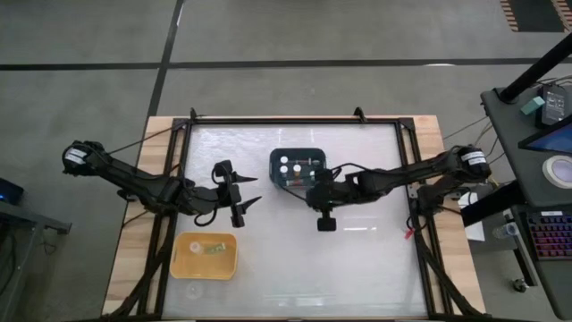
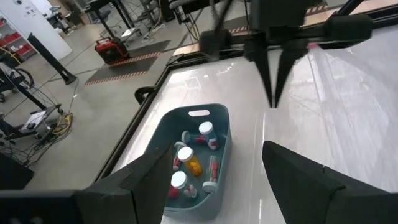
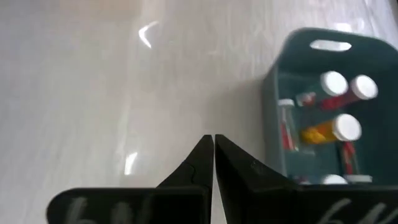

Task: Pick and place medicine bottles into bin by pill shape (circle, oval)
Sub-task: Adjust the green tablet bottle in the yellow bin

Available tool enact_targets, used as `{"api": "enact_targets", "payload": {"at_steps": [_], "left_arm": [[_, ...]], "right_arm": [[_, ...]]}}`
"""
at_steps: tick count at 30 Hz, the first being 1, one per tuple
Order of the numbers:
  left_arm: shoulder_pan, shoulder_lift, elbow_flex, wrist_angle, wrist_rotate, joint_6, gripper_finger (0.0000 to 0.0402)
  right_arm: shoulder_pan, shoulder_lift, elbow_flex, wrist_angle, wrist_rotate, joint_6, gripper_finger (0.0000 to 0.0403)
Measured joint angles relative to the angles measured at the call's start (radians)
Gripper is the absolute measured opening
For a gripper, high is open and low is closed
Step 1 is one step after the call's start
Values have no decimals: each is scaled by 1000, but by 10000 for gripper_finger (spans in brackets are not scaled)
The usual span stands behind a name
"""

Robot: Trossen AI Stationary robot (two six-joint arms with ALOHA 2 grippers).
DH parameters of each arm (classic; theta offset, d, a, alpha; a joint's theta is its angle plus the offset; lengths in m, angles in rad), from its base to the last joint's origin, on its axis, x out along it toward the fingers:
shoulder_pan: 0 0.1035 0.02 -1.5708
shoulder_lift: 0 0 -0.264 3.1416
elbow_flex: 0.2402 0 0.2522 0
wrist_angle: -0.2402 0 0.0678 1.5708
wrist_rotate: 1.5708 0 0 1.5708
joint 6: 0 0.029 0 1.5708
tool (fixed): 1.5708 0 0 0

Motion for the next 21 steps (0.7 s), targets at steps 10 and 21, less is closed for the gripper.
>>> {"api": "enact_targets", "payload": {"at_steps": [10, 21], "left_arm": [[0, 15, 0, 18, 0, -8, 231], [-7, 67, 2, 69, 62, -180, 231]], "right_arm": [[41, -181, -275, 329, 0, -14, 9], [41, -362, -557, 746, -25, -103, 9]]}}
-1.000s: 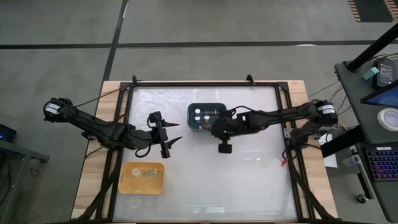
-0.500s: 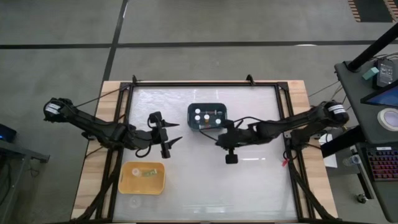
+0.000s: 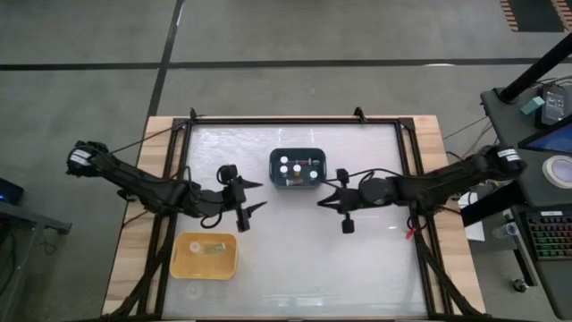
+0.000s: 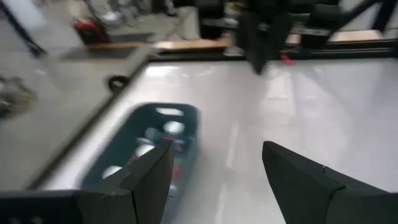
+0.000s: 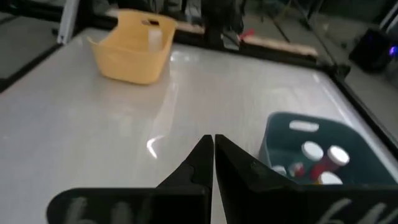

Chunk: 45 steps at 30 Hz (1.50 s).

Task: Pick and place medicine bottles into bin by pill shape (circle, oval)
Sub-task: Adjust the green tablet bottle in the yellow bin

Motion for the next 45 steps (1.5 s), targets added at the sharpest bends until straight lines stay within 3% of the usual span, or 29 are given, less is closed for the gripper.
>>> {"api": "enact_targets", "payload": {"at_steps": [5, 12, 17, 22, 27, 31, 36, 45], "left_arm": [[-37, 25, 33, -21, 105, -136, 231], [-87, 103, 139, -208, 225, -374, 231], [-114, 202, 258, -524, 317, -627, 231], [-145, 317, 416, -855, 511, -801, 217], [-183, 405, 548, -1079, 692, -860, 183], [-219, 423, 557, -1153, 758, -866, 157], [-268, 422, 525, -1151, 756, -822, 120], [-302, 422, 388, -1087, 729, -813, 7]], "right_arm": [[0, -68, -75, 84, -27, -31, 9], [0, -167, -115, 79, -28, -52, 9], [0, -200, -120, 72, -28, -78, 9], [0, -202, -120, 71, -28, -96, 9], [0, -200, -121, 70, -28, -96, 9], [0, -200, -127, 71, -28, -95, 9], [0, -200, -133, 72, -28, -93, 9], [0, -199, -146, 72, -28, -75, 9]]}}
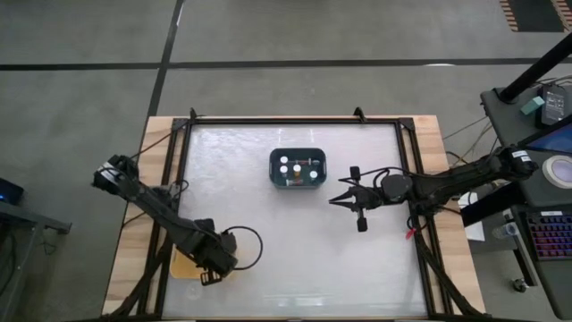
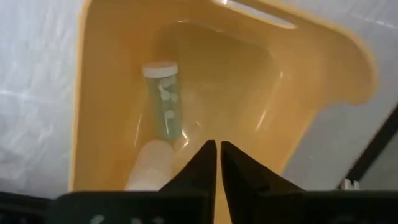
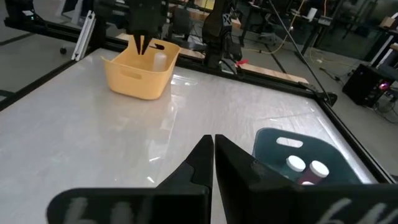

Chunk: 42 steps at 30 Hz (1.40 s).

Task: Pick and place medicine bottles into bin by pill shape (circle, oval)
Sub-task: Adjust the green tablet bottle in the yellow bin

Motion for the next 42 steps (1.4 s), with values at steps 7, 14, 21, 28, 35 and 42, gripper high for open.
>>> {"api": "enact_targets", "payload": {"at_steps": [7, 14, 21, 28, 35, 42], "left_arm": [[1, 0, -82, 81, -48, -3, 12], [-2, 0, -154, 154, -48, -6, 13], [-4, 0, -173, 182, -47, -2, 40], [-3, 0, -216, 183, -49, -38, 114], [-3, -1, -254, 194, -51, -61, 143], [-3, -1, -289, 274, -73, -61, 144]], "right_arm": [[0, 0, 0, 0, 0, 1, 9], [0, 0, 0, 0, 0, 0, 9], [0, 0, -1, 0, 0, -1, 9], [0, 0, -2, -1, 0, -1, 9], [0, 0, -5, -2, 0, 1, 9], [0, 0, -6, -2, 0, 2, 9]]}}
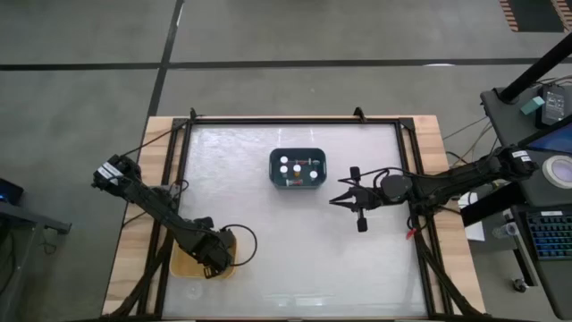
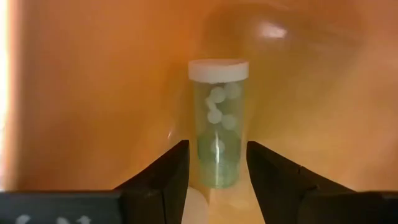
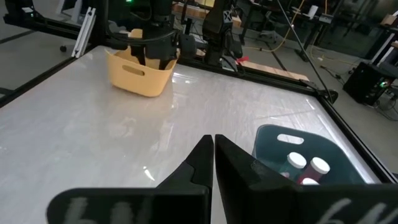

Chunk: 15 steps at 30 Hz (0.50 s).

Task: Pick and place medicine bottles into bin by pill shape (circle, oval)
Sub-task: Adjust the green tablet bottle in the yellow bin

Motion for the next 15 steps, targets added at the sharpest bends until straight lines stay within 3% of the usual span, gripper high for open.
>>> {"api": "enact_targets", "payload": {"at_steps": [15], "left_arm": [[0, 0, -13, 19, -17, 3, 128]], "right_arm": [[0, 0, 0, 2, 0, 7, 9]]}}
